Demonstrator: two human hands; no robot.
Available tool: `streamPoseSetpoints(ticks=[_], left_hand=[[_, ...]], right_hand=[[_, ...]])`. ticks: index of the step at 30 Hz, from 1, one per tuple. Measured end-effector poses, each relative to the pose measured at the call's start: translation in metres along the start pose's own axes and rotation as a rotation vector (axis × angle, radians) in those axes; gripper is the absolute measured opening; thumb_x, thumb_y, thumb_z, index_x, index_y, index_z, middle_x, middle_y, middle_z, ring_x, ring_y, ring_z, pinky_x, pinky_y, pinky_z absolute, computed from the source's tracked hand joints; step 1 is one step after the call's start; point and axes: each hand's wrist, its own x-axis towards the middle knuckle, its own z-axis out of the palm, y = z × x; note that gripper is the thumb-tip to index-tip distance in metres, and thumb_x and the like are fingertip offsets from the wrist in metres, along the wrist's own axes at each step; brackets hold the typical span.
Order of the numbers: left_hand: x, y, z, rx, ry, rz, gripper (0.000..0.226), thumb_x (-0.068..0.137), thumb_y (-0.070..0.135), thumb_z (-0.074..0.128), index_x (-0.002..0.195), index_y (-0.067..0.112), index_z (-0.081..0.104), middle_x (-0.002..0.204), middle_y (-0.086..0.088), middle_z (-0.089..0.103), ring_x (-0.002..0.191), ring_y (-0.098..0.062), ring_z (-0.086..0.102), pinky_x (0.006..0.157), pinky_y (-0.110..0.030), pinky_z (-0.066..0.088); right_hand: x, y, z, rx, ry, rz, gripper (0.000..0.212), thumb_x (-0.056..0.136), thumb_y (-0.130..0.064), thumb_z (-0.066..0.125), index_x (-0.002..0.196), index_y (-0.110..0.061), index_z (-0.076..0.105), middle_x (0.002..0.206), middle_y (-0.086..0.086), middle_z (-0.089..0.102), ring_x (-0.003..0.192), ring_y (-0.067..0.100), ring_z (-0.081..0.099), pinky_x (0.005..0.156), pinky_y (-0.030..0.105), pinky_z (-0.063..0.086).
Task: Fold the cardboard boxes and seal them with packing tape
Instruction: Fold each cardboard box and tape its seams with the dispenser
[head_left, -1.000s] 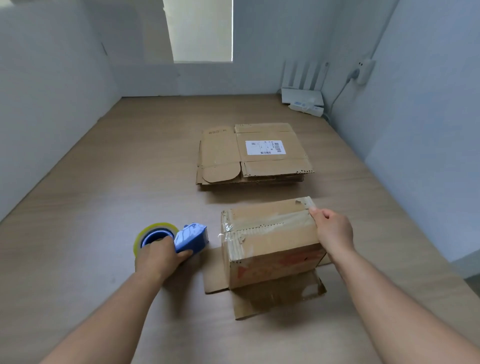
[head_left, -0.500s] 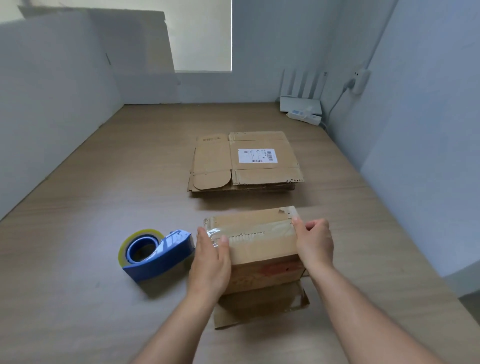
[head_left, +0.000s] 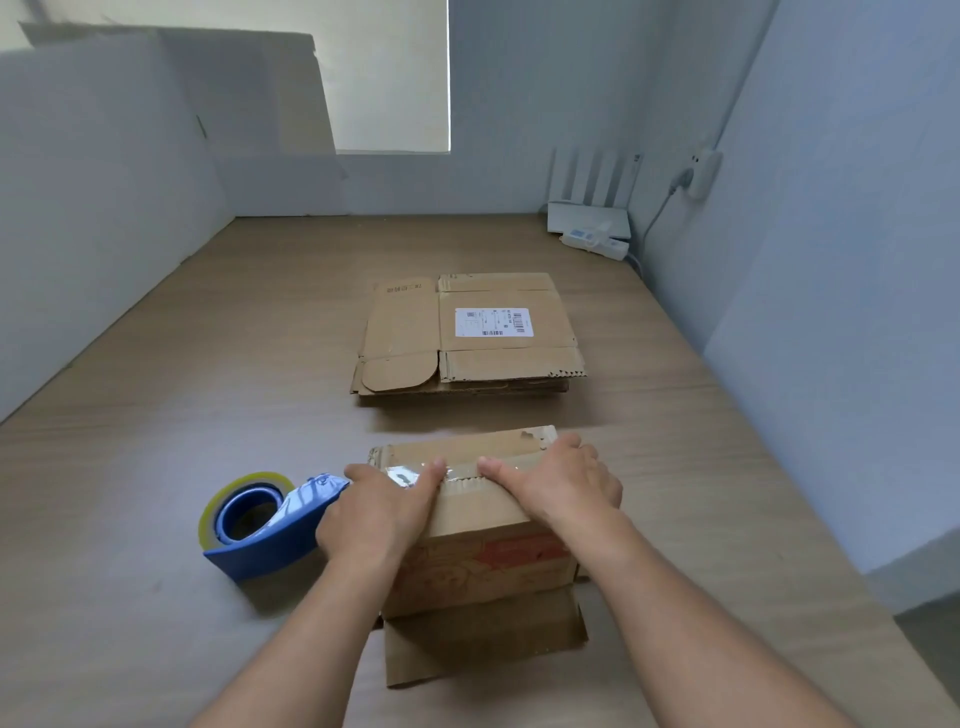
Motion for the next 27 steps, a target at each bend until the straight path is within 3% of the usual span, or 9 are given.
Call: streamPoseSetpoints(ticks=[3,6,9,13,16,19,21,25,27], left_hand=[[0.003,-0.005,0.003,-0.065,0.056,0.006,0.072,0.093,0.066,0.022,0.122,0.009,0.054,0.117,-0.015,0.061,0.107,-0.035,0.056,0.074,-0.039,0.039],[-0.002,-0.013,0.008,-0.133,0.088,-0.002,0.071,0.098,0.057,0.012,0.12,0.01,0.059,0.12,-0.018,0.061,0.109,-0.037,0.055,0.084,-0.042,0.041],[-0.01,-0.017,0.009,-0.174,0.09,-0.013,0.067,0.099,0.054,0.008,0.128,0.017,0.055,0.126,-0.017,0.059,0.114,-0.038,0.054,0.09,-0.042,0.039],[-0.009,-0.032,0.003,-0.272,-0.065,0.127,0.051,0.101,0.05,0.015,0.151,0.043,0.007,0.137,-0.006,0.052,0.103,-0.028,0.057,0.083,-0.037,0.042],[-0.017,-0.056,-0.006,-0.426,-0.299,0.264,0.063,0.085,0.068,0.043,0.142,0.051,0.022,0.116,0.01,0.059,0.081,-0.014,0.065,0.073,-0.039,0.057],[-0.036,-0.066,-0.01,-0.294,-0.36,0.366,0.083,0.043,0.092,0.058,0.106,0.044,0.037,0.095,0.017,0.064,0.078,-0.002,0.065,0.07,-0.03,0.056],[-0.047,-0.063,-0.008,-0.17,-0.305,0.378,0.091,0.029,0.099,0.054,0.094,0.037,0.035,0.086,0.015,0.064,0.075,0.001,0.061,0.069,-0.025,0.052],[-0.062,-0.057,-0.011,0.003,-0.31,0.4,0.096,0.022,0.101,0.048,0.092,0.037,0.032,0.09,0.016,0.059,0.078,0.002,0.057,0.065,-0.02,0.046],[-0.07,-0.054,-0.009,0.075,-0.293,0.422,0.11,0.022,0.103,0.045,0.112,0.042,0.03,0.109,0.019,0.058,0.094,0.001,0.057,0.073,-0.021,0.047]], right_hand=[[0.01,0.013,0.002,0.146,0.029,-0.055,0.074,0.076,-0.077,0.046,0.112,-0.013,0.05,0.111,0.007,0.06,0.101,0.028,0.058,0.068,0.032,0.037],[0.006,0.032,0.01,0.392,0.077,-0.126,0.042,0.091,-0.055,0.047,0.076,-0.016,0.045,0.078,-0.001,0.055,0.078,0.025,0.052,0.058,0.032,0.03],[0.003,0.042,0.012,0.513,0.121,-0.162,0.043,0.097,-0.041,0.045,0.064,-0.014,0.038,0.062,-0.002,0.046,0.066,0.022,0.045,0.052,0.033,0.026],[0.016,0.044,0.008,0.505,0.148,-0.233,0.045,0.099,-0.034,0.043,0.06,-0.014,0.039,0.059,0.0,0.046,0.066,0.024,0.047,0.054,0.035,0.025],[0.033,0.038,0.0,0.421,0.112,-0.305,0.047,0.095,-0.042,0.048,0.056,-0.016,0.041,0.057,-0.002,0.046,0.065,0.023,0.048,0.051,0.033,0.026],[0.043,0.019,-0.003,0.262,0.142,-0.296,0.043,0.085,-0.064,0.051,0.069,-0.023,0.051,0.071,-0.009,0.053,0.072,0.018,0.051,0.053,0.027,0.027],[0.045,0.006,-0.001,0.227,0.171,-0.23,0.056,0.077,-0.075,0.05,0.096,-0.022,0.053,0.093,-0.005,0.054,0.087,0.02,0.056,0.062,0.028,0.033],[0.038,-0.002,0.003,0.297,0.147,-0.046,0.091,0.063,-0.084,0.054,0.121,-0.015,0.04,0.118,0.008,0.05,0.107,0.029,0.056,0.068,0.035,0.036],[0.033,-0.001,0.002,0.358,0.093,0.031,0.097,0.062,-0.084,0.056,0.126,-0.015,0.034,0.124,0.009,0.046,0.108,0.029,0.055,0.069,0.036,0.036]])
